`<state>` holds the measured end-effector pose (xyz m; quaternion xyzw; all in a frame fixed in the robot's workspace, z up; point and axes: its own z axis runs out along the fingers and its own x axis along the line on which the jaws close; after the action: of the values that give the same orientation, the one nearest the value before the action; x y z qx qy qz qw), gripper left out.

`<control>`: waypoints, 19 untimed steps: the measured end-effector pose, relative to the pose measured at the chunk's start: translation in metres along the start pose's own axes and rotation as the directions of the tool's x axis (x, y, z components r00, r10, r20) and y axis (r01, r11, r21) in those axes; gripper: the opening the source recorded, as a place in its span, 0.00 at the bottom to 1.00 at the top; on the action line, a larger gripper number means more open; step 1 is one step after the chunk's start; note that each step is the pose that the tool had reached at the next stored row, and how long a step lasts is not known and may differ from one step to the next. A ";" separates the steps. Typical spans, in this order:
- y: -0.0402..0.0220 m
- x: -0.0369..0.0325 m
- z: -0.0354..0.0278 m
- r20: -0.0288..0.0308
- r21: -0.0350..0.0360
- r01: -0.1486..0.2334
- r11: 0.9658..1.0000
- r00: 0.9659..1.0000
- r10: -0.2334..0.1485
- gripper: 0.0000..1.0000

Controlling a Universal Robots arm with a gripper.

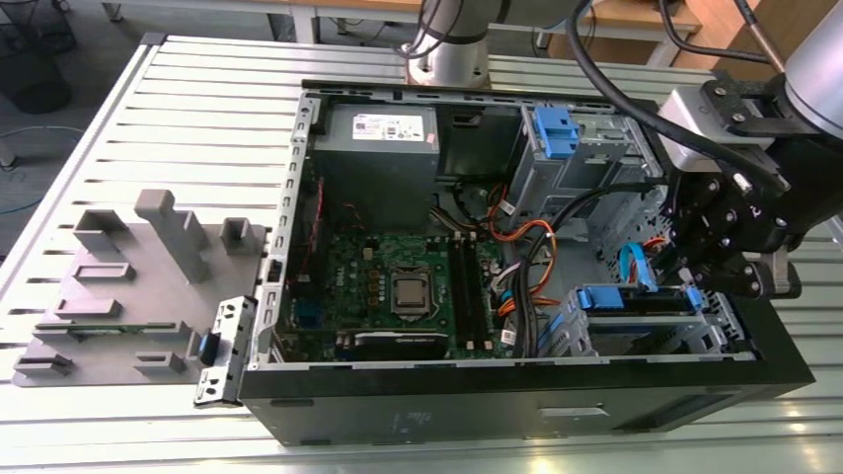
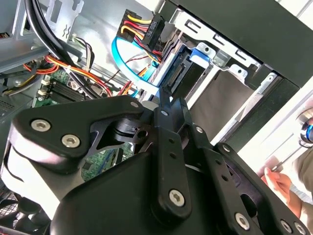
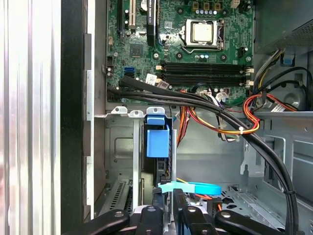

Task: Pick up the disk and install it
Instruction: 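Insert the second disk wire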

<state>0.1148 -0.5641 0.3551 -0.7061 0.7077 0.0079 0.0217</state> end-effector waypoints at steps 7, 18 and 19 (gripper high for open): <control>-0.0004 0.0000 0.0000 0.000 0.000 0.000 1.000 1.000 0.000 0.24; -0.0005 -0.0078 -0.0039 0.000 0.000 0.000 1.000 1.000 0.000 0.24; -0.0004 -0.0099 -0.0038 0.000 0.000 0.000 1.000 1.000 0.000 0.24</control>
<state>0.1152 -0.5544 0.3593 -0.7061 0.7078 0.0079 0.0218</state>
